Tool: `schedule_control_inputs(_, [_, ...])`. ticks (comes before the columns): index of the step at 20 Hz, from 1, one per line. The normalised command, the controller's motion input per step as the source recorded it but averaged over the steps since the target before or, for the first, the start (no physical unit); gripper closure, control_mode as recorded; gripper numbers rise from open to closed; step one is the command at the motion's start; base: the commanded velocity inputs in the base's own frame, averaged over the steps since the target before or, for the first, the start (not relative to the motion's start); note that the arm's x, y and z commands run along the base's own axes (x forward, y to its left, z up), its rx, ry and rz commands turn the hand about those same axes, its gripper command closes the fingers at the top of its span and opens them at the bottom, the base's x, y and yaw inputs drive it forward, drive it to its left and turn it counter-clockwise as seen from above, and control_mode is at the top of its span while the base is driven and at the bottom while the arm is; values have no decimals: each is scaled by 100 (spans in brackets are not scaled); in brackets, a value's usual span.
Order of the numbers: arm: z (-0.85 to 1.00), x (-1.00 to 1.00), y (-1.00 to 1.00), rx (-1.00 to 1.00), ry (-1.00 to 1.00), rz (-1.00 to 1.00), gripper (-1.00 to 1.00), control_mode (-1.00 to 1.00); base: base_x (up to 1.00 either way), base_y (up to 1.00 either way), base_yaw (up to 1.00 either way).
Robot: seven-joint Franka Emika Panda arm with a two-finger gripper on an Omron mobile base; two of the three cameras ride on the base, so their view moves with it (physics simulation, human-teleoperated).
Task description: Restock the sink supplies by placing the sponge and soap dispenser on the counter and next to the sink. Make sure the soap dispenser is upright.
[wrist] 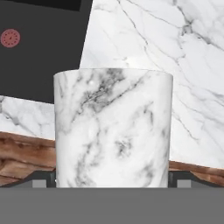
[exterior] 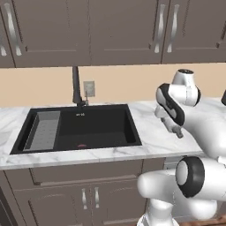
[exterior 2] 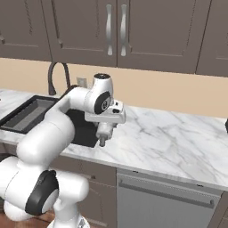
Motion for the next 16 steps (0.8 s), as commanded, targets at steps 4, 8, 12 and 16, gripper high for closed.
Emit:
schedule_control_inputs(4, [-19, 78, -14, -13, 18, 33, 100, -100, 0, 0, 0])
schedule_control_inputs(8, [-31, 86, -1, -22, 29, 39, 100, -100, 0, 0, 0])
schedule_control_inputs(12, [-33, 70, 21, -31, 35, 35, 100, -100, 0, 0, 0])
schedule_control_inputs(16, [-37, 36, 19, -35, 29, 38, 100, -100, 0, 0, 0])
